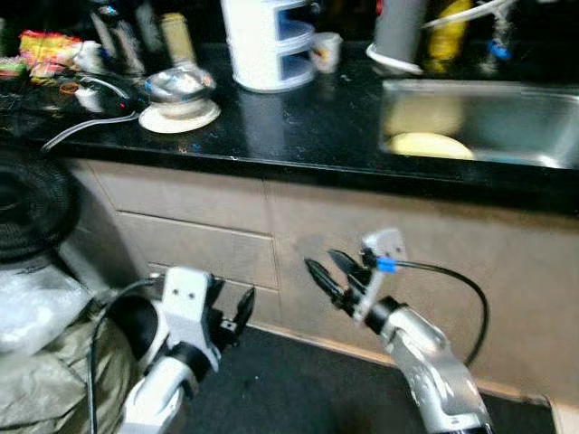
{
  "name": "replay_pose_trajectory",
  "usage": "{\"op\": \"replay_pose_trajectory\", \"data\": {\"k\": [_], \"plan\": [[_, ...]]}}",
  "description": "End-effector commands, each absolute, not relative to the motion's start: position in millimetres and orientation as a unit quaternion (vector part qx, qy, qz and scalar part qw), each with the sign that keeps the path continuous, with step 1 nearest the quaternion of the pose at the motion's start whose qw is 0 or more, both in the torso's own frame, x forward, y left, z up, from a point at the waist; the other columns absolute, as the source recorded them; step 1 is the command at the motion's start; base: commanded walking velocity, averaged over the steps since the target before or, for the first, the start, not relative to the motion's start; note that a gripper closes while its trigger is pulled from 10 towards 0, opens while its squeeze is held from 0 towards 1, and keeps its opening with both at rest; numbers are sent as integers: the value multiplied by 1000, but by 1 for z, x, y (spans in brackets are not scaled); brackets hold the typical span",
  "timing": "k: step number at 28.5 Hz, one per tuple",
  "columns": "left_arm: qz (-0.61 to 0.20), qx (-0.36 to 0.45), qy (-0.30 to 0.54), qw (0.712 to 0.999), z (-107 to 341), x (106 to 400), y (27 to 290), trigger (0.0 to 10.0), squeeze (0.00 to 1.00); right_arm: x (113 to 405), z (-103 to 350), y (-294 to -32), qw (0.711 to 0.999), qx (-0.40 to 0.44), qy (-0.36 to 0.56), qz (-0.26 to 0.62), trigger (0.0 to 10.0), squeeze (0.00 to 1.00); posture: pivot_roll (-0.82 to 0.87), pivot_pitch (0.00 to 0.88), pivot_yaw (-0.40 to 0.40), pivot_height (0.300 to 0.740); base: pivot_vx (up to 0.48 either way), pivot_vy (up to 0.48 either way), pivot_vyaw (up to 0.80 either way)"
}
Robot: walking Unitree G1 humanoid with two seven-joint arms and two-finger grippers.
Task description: Kitchen organization
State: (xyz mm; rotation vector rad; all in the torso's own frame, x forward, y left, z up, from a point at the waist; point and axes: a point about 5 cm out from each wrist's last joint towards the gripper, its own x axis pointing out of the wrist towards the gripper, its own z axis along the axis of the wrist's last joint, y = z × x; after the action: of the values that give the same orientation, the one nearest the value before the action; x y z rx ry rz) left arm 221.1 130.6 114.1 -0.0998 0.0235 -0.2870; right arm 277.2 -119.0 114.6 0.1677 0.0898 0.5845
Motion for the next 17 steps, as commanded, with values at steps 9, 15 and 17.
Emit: {"op": "replay_pose_trajectory", "data": {"k": [9, 15, 17], "plan": [[-139, -36, 32, 989, 103, 220, 130, 10000, 0, 277, 106, -116, 949, 94, 57, 296, 10000, 0, 12, 0, 22, 740, 0, 0, 788], [-143, -26, 29, 989, 101, 222, 130, 10000, 0, 278, 102, -114, 948, 96, 61, 298, 10000, 0, 13, 0, 28, 740, 0, 0, 788], [-142, -26, 30, 989, 101, 222, 131, 10000, 0, 278, 102, -114, 947, 97, 61, 299, 10000, 0, 13, 0, 28, 740, 0, 0, 788]]}}
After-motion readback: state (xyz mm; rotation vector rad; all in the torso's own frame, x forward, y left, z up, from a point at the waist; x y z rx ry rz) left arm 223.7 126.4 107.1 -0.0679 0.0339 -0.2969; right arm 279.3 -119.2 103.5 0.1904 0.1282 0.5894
